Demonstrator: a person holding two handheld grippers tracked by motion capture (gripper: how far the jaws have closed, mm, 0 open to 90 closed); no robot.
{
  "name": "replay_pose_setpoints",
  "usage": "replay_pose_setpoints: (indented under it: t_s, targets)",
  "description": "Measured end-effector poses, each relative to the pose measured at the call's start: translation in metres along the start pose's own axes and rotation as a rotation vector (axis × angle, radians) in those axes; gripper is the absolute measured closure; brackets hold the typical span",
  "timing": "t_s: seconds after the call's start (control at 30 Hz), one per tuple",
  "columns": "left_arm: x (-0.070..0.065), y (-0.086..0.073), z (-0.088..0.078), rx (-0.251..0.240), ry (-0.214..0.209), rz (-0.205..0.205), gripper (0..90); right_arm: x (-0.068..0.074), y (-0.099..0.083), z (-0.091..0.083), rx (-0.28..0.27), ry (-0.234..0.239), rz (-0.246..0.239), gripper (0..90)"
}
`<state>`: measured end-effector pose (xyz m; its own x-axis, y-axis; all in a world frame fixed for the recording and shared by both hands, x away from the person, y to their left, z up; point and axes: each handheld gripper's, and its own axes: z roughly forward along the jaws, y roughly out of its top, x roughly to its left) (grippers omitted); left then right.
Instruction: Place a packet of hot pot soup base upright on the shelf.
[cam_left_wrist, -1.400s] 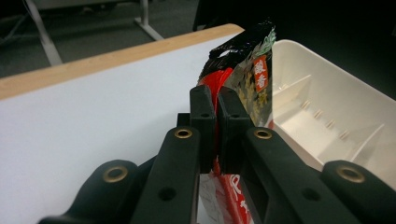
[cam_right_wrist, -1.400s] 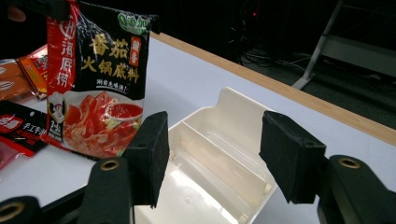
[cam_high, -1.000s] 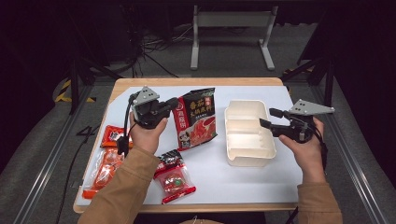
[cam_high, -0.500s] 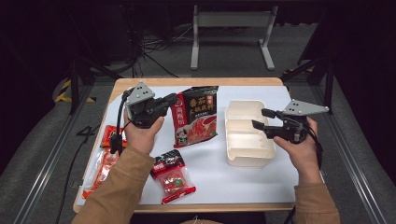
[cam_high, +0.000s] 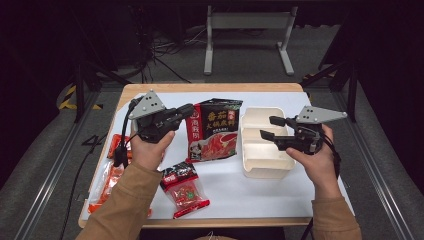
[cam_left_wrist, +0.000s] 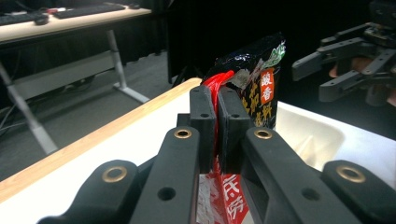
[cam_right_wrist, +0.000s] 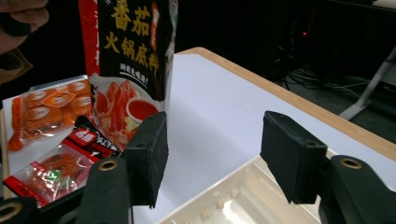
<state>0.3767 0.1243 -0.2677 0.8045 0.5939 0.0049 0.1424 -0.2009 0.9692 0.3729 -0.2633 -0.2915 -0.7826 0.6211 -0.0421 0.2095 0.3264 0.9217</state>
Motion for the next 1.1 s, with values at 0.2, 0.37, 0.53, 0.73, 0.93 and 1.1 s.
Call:
replay_pose_setpoints:
  t_s: [0.2,0.37,0.53,0.73,0.93,1.1]
  targets:
    - [-0.012,-0.006,-0.008,-0.017,-0.043,0.011,87.0,0.016,0.012,0.002,-0.024,0.054,-0.012,40.3]
    - [-0.019,-0.009,-0.013,-0.017,-0.067,0.019,87.1,0.027,0.018,0.006,-0.026,0.084,-0.016,38.1]
    - [-0.025,-0.012,-0.015,-0.019,-0.089,0.03,87.0,0.038,0.022,0.014,-0.033,0.145,-0.003,36.1]
    - [-0.03,-0.015,-0.013,-0.001,-0.124,0.035,87.0,0.045,0.023,0.021,-0.027,0.177,-0.002,36.0]
    - [-0.037,-0.017,-0.009,0.021,-0.153,0.044,86.9,0.051,0.023,0.026,-0.004,0.199,-0.008,39.6]
    - [-0.04,-0.018,-0.006,0.032,-0.169,0.052,86.9,0.052,0.022,0.03,0.017,0.21,-0.007,42.6]
